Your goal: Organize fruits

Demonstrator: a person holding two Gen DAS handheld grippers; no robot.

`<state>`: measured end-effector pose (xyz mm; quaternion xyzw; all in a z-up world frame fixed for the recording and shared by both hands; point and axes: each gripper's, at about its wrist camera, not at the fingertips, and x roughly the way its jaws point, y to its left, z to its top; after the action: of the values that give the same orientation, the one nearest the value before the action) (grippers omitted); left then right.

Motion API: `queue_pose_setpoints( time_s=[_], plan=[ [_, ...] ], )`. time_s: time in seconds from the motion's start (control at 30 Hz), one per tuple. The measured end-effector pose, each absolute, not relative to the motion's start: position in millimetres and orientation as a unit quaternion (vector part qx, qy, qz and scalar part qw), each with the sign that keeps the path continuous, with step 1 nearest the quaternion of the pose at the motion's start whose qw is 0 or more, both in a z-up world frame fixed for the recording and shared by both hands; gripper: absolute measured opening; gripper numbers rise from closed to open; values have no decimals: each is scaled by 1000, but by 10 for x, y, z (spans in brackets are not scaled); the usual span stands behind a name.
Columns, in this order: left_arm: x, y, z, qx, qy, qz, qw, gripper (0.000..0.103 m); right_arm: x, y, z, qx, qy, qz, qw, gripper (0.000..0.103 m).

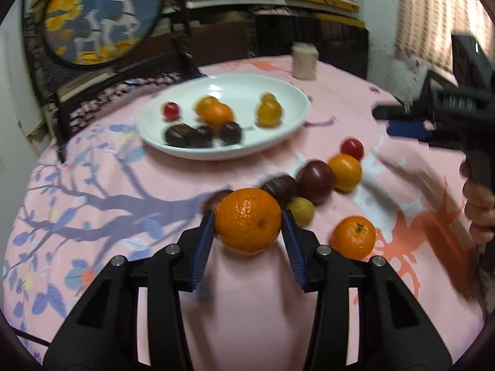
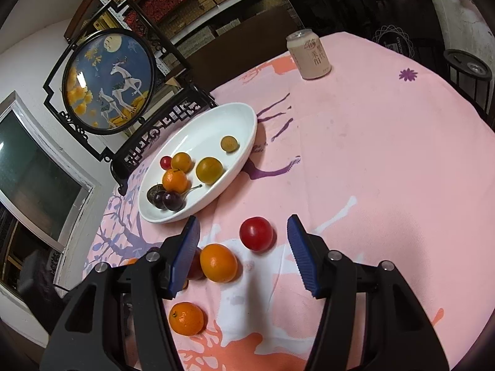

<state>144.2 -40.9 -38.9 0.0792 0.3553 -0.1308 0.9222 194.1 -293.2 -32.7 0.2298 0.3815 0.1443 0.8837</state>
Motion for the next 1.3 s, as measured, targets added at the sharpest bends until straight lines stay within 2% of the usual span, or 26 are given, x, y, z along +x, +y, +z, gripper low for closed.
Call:
queue_pose_setpoints(
  time_s=[0.17, 0.23, 0.47, 0.67, 0.9, 1.07, 1.3],
  plan=[
    [1525, -131, -302, 42, 354, -91, 930, 45, 2025, -2884, -471, 232, 409, 144, 870, 58],
    [1575, -90, -315, 37, 361, -86, 928, 45, 2050, -2845, -514, 225, 418, 138, 869, 54],
    [1599, -92, -348, 42, 369, -85, 924, 45, 2227, -2705, -632, 208, 440, 123, 865, 48],
    [1642, -68, -406, 38, 380, -78, 921, 45, 2220, -2685, -665, 193, 443, 120, 867, 31],
    [1927, 37, -174, 14, 373, -70, 925, 45, 2161, -2772, -398, 210, 404, 130, 881, 30],
    [2428, 9, 61, 7, 364, -60, 930, 45, 2531, -2515, -131, 193, 396, 151, 885, 31],
    [3055, -100, -64, -7, 380, -56, 923, 46, 2945, -2133, -192, 163, 404, 176, 883, 32]
  ],
)
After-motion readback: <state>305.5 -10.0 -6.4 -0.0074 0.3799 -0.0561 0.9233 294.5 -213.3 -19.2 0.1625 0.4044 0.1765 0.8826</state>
